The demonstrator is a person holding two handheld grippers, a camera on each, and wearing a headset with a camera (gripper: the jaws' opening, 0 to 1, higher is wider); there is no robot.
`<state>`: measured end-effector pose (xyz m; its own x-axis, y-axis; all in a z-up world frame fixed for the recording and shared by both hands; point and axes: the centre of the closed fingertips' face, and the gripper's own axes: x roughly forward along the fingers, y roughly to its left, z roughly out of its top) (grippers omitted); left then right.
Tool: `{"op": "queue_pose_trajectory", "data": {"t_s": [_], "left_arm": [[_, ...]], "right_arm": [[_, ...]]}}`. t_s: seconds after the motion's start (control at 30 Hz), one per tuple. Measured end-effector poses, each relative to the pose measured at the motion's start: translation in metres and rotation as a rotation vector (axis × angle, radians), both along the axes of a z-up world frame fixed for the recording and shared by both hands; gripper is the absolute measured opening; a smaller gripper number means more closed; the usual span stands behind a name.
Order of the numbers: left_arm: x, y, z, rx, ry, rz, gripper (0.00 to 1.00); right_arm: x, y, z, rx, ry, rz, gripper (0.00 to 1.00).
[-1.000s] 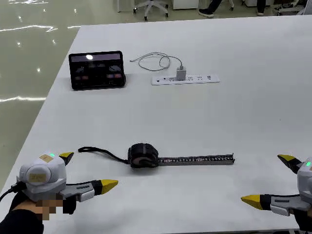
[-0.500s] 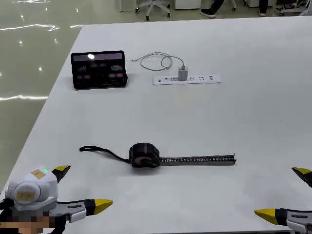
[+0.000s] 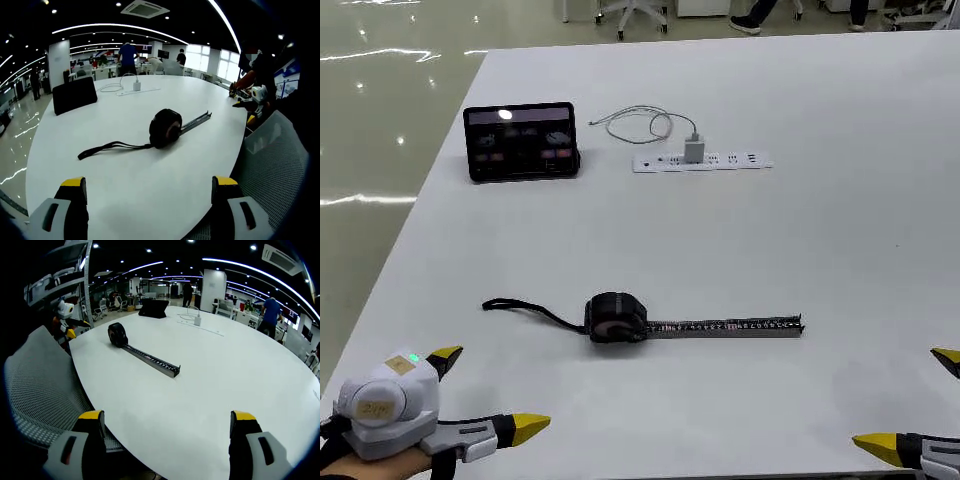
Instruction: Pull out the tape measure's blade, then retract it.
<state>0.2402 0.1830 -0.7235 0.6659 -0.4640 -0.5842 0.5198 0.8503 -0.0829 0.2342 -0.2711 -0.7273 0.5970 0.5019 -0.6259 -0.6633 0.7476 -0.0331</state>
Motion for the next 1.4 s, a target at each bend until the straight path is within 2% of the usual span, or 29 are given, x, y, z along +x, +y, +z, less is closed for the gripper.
{"op": "queue_pose_trajectory", "data": {"t_s": [0.3,0.43,0.5,0.57,0.67,0.8,0.9,1.07,1.17,1.23,1.3,1.4], "left_arm": [[0.009,-0.002,0.004,0.006,-0.018,-0.006,1.00],[0.010,-0.005,0.005,0.000,-0.018,-0.005,1.00],[0.010,-0.006,0.004,0.012,-0.025,-0.006,1.00],[0.010,-0.007,0.003,0.002,-0.011,-0.003,0.98],[0.011,-0.009,0.003,0.000,-0.009,0.008,1.00],[0.016,-0.015,0.005,-0.011,-0.002,0.013,1.00],[0.022,-0.019,0.011,-0.008,-0.026,0.029,1.00],[0.033,-0.028,0.024,-0.026,-0.050,0.068,1.00],[0.038,-0.036,0.028,-0.032,-0.048,0.070,1.00],[0.041,-0.040,0.030,-0.019,-0.053,0.073,1.00],[0.043,-0.046,0.032,-0.021,-0.051,0.065,1.00],[0.047,-0.053,0.033,-0.020,-0.045,0.071,1.00]], "right_arm": [[-0.002,-0.003,0.002,0.001,-0.005,0.007,1.00],[-0.003,-0.004,0.004,-0.001,-0.005,0.009,1.00],[-0.003,-0.004,0.004,0.001,-0.004,0.011,1.00],[-0.003,-0.003,0.005,-0.002,-0.004,0.018,1.00],[0.000,-0.004,0.005,-0.008,-0.009,0.011,1.00],[0.003,-0.002,0.009,-0.009,-0.013,0.017,1.00],[0.003,0.000,0.010,-0.018,-0.013,0.031,1.00],[0.007,0.003,0.012,-0.027,-0.016,0.050,1.00],[0.011,0.006,0.014,-0.027,-0.020,0.058,1.00],[0.013,0.007,0.014,-0.040,-0.025,0.078,1.00],[0.014,0.007,0.013,-0.085,-0.030,0.110,1.00],[0.017,0.009,0.014,-0.085,-0.024,0.124,1.00]]}}
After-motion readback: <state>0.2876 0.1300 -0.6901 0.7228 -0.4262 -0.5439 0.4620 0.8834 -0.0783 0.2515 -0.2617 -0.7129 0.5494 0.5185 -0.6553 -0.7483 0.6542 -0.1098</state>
